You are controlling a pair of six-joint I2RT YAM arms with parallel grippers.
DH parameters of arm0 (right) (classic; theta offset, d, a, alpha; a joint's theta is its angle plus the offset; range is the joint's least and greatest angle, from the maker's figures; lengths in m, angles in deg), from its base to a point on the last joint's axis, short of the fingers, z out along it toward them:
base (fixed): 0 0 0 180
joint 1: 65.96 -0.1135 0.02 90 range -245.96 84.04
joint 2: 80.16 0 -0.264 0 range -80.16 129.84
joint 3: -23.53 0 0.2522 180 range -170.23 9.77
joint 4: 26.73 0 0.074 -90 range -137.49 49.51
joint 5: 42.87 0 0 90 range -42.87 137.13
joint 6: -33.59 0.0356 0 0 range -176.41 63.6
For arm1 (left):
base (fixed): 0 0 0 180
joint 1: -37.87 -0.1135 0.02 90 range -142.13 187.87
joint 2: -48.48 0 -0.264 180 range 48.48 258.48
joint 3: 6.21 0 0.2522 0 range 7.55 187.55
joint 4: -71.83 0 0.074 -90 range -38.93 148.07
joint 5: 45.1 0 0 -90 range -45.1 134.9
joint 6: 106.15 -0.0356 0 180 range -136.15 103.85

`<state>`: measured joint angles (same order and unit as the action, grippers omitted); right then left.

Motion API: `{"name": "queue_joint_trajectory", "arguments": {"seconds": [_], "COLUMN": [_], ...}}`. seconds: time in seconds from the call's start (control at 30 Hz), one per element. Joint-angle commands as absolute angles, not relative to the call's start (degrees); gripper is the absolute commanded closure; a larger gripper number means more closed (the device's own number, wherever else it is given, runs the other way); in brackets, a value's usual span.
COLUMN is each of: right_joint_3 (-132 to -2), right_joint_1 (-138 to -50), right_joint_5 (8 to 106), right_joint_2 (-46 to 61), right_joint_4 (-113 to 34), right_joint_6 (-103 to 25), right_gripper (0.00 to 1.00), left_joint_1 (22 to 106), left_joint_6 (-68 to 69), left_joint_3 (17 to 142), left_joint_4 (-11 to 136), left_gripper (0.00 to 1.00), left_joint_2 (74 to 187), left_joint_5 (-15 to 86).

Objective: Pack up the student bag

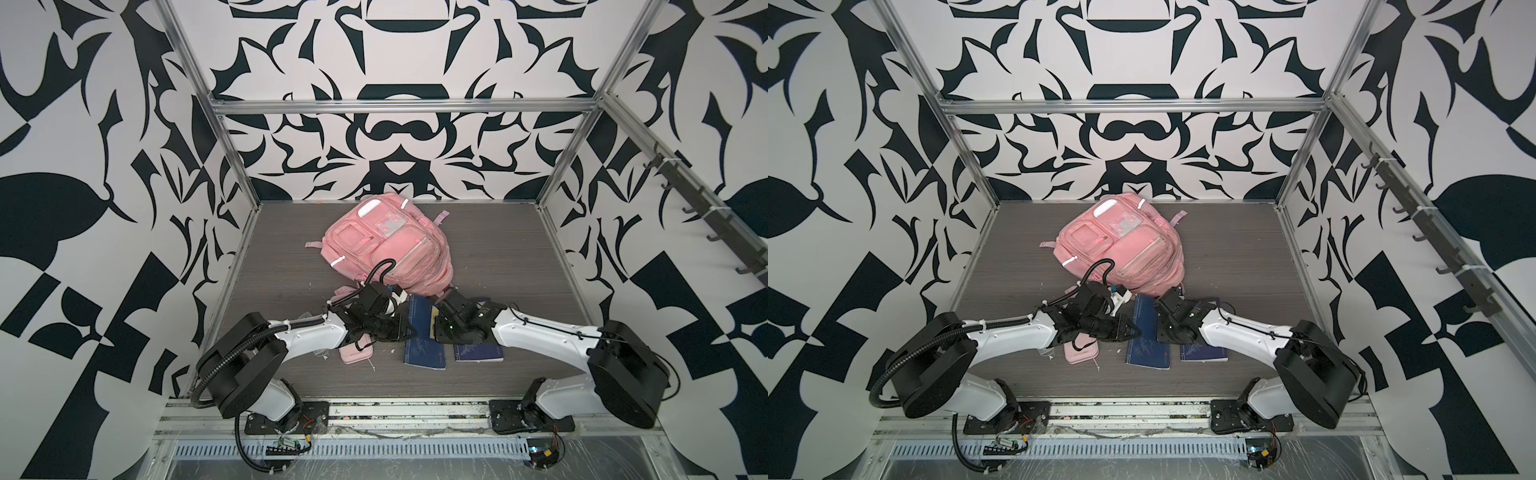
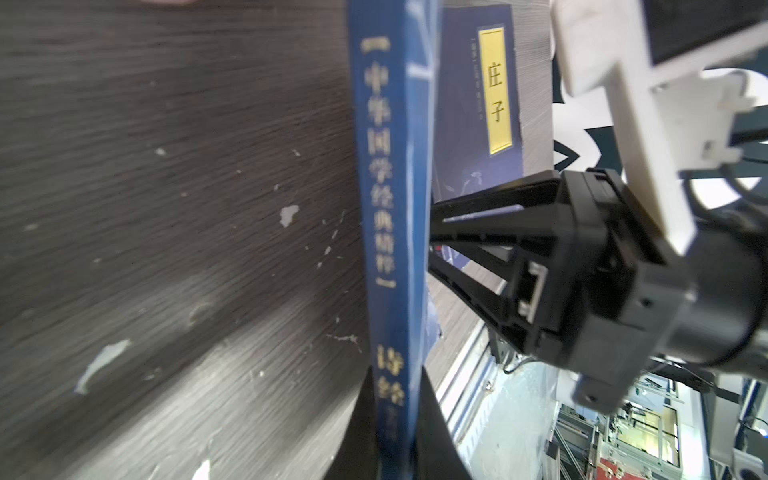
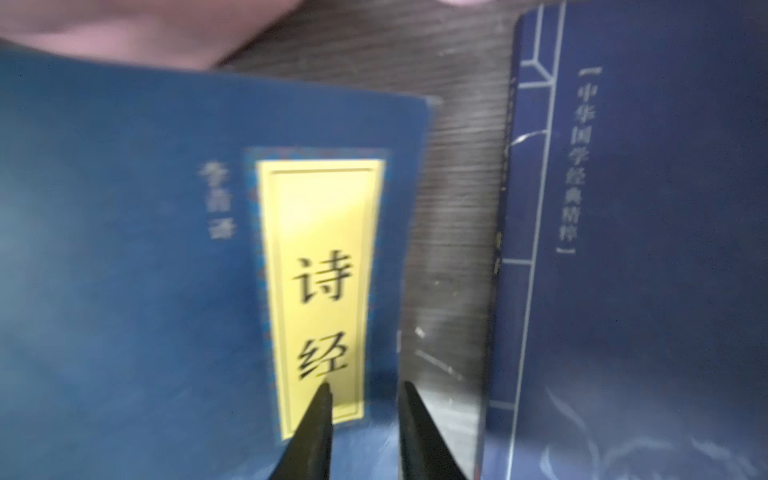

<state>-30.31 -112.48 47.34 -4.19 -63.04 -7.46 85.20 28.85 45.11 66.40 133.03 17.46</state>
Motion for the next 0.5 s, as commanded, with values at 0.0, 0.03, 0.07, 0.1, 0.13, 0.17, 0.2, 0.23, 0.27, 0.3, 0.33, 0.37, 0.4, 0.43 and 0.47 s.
{"name": "queue_joint_trajectory", "arguments": {"seconds": [0.0, 0.03, 0.07, 0.1, 0.13, 0.17, 0.2, 0.23, 0.27, 0.3, 0.33, 0.37, 0.4, 0.43, 0.47], "right_joint_3": [-33.2, -33.3, -33.3, -33.0, -32.6, -31.6, -30.9, -30.4, -30.1, -30.1, -30.1, -29.8, -29.3, -28.5, -27.4], "right_joint_1": [-112.2, -111.9, -111.4, -110.8, -110.3, -109.9, -109.7, -109.6, -109.5, -109.1, -108.6, -107.9, -106.7, -105.7, -104.4], "right_joint_5": [46.0, 45.5, 44.8, 44.3, 44.4, 44.7, 45.3, 45.1, 44.8, 44.7, 44.8, 45.5, 46.7, 48.3, 50.5], "right_joint_2": [-11.5, -13.2, -15.0, -16.6, -18.1, -19.8, -21.2, -22.8, -24.2, -25.2, -25.9, -26.6, -27.2, -27.8, -28.5], "right_joint_4": [-65.3, -65.6, -65.5, -65.3, -64.4, -62.6, -60.9, -59.9, -59.7, -59.9, -60.3, -60.6, -60.5, -59.6, -58.2], "right_joint_6": [-8.5, -8.8, -9.1, -9.0, -8.8, -8.9, -9.5, -10.0, -10.7, -11.5, -12.1, -12.7, -13.0, -13.0, -13.0], "right_gripper": [0.61, 0.58, 0.52, 0.47, 0.42, 0.37, 0.36, 0.34, 0.32, 0.28, 0.25, 0.22, 0.20, 0.19, 0.19], "left_joint_1": [82.5, 81.6, 80.6, 79.6, 78.8, 78.0, 77.4, 76.7, 76.0, 75.4, 74.7, 73.9, 73.0, 72.4, 72.0], "left_joint_6": [28.5, 28.5, 28.5, 28.6, 28.7, 28.8, 29.0, 29.1, 29.4, 29.9, 30.6, 32.3, 34.6, 36.5, 38.9], "left_joint_3": [46.6, 46.6, 46.7, 46.7, 46.8, 46.8, 46.8, 46.8, 46.7, 46.5, 46.3, 46.0, 45.7, 45.3, 44.8], "left_joint_4": [69.8, 70.2, 70.5, 70.9, 71.2, 71.7, 72.1, 72.6, 73.2, 74.5, 76.2, 78.8, 82.0, 85.1, 88.5], "left_gripper": [1.00, 1.00, 1.00, 1.00, 1.00, 1.00, 1.00, 1.00, 1.00, 1.00, 1.00, 1.00, 1.00, 1.00, 1.00], "left_joint_2": [129.9, 129.4, 129.0, 128.7, 128.4, 128.2, 128.0, 127.7, 127.5, 127.5, 127.7, 128.2, 128.9, 129.6, 130.4], "left_joint_5": [12.5, 11.3, 10.1, 8.7, 7.6, 6.5, 5.6, 4.5, 3.4, 2.1, 0.7, -1.6, -4.0, -5.6, -7.1]}}
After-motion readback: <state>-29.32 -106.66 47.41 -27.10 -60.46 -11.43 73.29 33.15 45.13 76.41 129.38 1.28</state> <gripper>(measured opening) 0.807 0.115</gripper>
